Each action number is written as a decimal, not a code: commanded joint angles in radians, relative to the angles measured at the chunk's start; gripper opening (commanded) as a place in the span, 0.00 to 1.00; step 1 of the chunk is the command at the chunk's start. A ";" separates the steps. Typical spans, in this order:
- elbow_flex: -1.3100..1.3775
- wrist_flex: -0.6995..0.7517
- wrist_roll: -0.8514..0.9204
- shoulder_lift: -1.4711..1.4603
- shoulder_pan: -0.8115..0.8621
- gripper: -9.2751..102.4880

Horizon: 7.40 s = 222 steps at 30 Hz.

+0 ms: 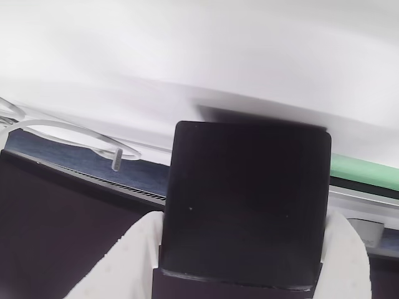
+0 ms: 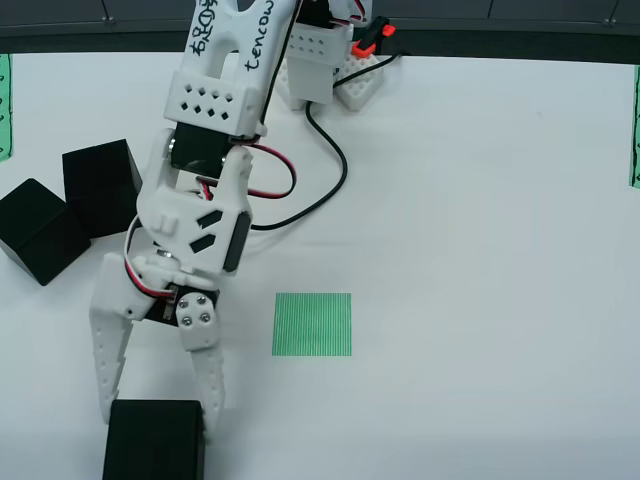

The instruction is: Stack 3 Blocks on the chosen place.

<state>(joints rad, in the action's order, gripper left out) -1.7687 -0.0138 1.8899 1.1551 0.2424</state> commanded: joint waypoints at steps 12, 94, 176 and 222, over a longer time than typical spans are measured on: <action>-0.483 -0.034 -0.115 0.572 -0.124 0.25; 0.204 0.808 -0.040 0.233 0.117 0.38; -0.492 0.632 -0.316 0.753 -0.183 0.30; -0.290 1.348 -0.520 1.147 0.420 0.36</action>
<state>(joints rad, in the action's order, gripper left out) -2.1430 1.2487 1.3867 2.3746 0.5323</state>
